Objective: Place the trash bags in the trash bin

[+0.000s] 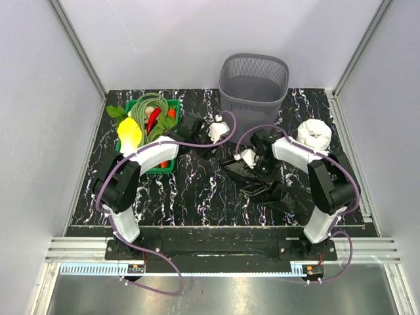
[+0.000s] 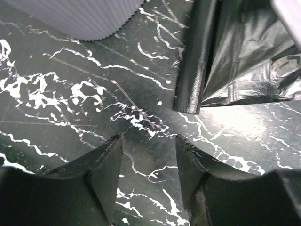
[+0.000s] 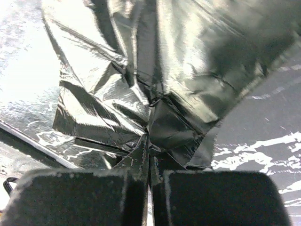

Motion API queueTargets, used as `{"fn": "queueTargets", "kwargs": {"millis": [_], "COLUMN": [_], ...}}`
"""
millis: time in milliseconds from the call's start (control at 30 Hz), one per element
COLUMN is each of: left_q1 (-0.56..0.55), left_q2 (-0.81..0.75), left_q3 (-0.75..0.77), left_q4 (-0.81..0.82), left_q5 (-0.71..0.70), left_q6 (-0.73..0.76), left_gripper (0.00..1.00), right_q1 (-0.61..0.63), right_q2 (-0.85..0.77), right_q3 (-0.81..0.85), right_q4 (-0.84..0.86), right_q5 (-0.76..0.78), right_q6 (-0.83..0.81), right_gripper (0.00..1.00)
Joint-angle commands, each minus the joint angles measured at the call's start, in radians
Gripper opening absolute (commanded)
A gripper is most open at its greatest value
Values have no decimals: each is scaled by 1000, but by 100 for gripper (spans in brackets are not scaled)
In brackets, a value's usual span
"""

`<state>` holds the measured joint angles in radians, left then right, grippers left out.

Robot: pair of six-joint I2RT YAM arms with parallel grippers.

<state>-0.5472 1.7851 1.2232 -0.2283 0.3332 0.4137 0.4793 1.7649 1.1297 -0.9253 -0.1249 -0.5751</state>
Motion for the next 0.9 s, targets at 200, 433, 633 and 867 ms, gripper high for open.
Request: {"fn": "queueTargets", "kwargs": {"millis": [200,433,633,867], "left_q1": [-92,-155,-174,-195], "left_q2": [89,166,209,249], "left_q3": [116,189,232,292], "left_q4": [11,-32,-71,-101], "left_q5": [-88,-169,-137,-109], "left_q6": [-19,-85,-145,-239], "left_gripper": [61,69,74,76], "right_q1": [-128,-157,-176,-200], "right_q2": [-59,-33,-30,-15], "right_q3": [-16,-53,-76,-88], "right_q4": [-21,14,29,49], "right_q5": [-15,-1,11,16], "right_q6": [-8,0,-3,-9], "right_gripper": [0,0,0,0]}}
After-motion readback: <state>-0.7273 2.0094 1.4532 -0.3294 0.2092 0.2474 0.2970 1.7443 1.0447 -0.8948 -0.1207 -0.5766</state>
